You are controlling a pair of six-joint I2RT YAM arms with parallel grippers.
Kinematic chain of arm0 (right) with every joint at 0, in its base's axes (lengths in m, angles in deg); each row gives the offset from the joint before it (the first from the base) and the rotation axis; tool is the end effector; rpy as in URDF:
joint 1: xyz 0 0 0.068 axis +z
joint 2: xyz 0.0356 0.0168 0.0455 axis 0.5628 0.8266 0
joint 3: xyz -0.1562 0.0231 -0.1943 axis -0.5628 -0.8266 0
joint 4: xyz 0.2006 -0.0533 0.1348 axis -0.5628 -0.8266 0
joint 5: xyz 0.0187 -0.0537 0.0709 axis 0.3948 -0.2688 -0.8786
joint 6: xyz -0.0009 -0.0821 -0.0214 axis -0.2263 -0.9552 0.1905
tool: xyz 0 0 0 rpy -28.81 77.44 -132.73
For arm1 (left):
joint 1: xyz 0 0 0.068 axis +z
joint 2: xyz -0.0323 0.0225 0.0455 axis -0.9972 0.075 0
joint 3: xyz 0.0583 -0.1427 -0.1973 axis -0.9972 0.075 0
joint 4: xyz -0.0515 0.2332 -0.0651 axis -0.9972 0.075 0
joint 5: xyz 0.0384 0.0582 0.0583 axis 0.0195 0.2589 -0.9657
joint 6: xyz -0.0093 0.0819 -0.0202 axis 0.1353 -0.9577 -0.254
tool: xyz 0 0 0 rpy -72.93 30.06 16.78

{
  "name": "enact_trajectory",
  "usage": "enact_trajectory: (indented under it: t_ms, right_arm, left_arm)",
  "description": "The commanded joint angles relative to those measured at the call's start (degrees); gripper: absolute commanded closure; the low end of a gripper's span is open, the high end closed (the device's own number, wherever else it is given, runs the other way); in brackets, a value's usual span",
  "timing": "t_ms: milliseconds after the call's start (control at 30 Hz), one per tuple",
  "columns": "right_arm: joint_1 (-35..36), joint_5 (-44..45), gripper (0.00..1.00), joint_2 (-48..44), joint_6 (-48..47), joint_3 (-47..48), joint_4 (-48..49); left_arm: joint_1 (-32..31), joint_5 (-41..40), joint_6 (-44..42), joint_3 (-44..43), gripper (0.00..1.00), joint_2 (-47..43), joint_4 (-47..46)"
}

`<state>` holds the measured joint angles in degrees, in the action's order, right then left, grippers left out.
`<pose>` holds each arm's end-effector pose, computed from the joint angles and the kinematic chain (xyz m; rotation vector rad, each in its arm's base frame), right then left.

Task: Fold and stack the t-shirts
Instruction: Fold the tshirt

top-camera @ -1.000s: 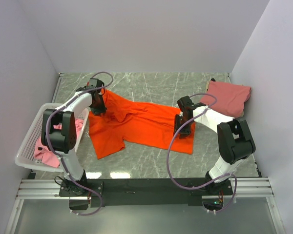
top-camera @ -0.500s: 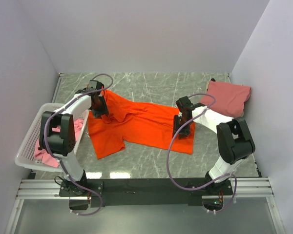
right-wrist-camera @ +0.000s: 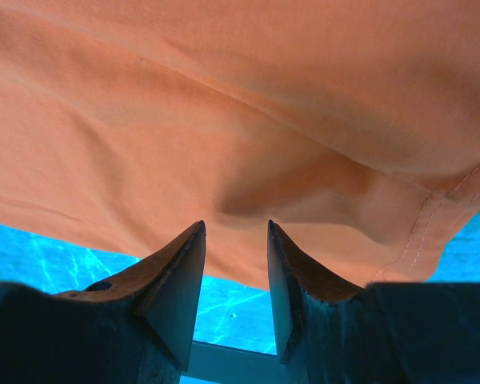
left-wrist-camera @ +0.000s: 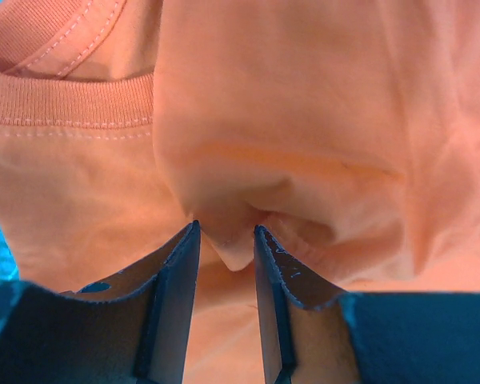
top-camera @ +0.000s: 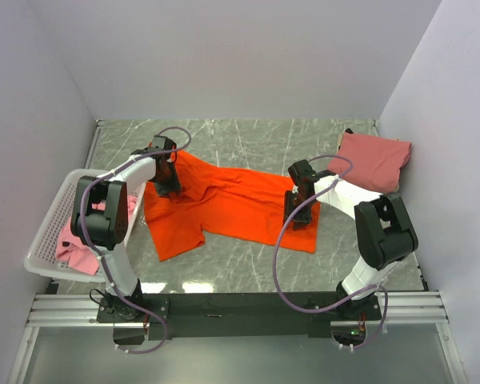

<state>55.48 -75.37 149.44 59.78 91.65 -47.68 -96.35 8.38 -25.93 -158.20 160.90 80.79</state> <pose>0.2711 0.1177 0.1154 0.1275 2.9744 0.3505 0.3602 -0.0631 0.1313 -0.4737 2.7248 -0.1012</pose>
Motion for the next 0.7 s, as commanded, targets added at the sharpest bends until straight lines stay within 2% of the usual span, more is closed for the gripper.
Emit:
enact_trajectory:
  t_ms: [0, 300, 467, 567, 667]
  right_arm:
    - [0.5, 0.4, 0.56, -2.7, -0.7, -0.2, -0.7]
    - [0.5, 0.6, 0.56, -2.8, -0.9, 0.3, -1.3]
    - [0.4, 0.6, 0.56, -2.6, -1.0, 0.5, -1.4]
    - [0.5, 0.5, 0.56, -2.6, -1.0, 0.5, -1.4]
    - [0.5, 0.4, 0.56, -2.5, -0.9, 0.6, -1.4]
  left_arm:
    - [-0.3, -1.8, 0.0, -0.4, 0.61, 0.7, -1.6]
    - [-0.6, -2.6, -0.4, 0.4, 0.66, 2.6, -2.4]
    - [-0.7, -2.9, -0.7, 1.1, 0.71, 3.0, -2.6]
    - [-0.8, -3.2, -1.0, 1.2, 0.78, 2.7, -2.3]
    - [-0.8, -3.8, -1.2, 0.8, 0.89, 1.3, -1.5]
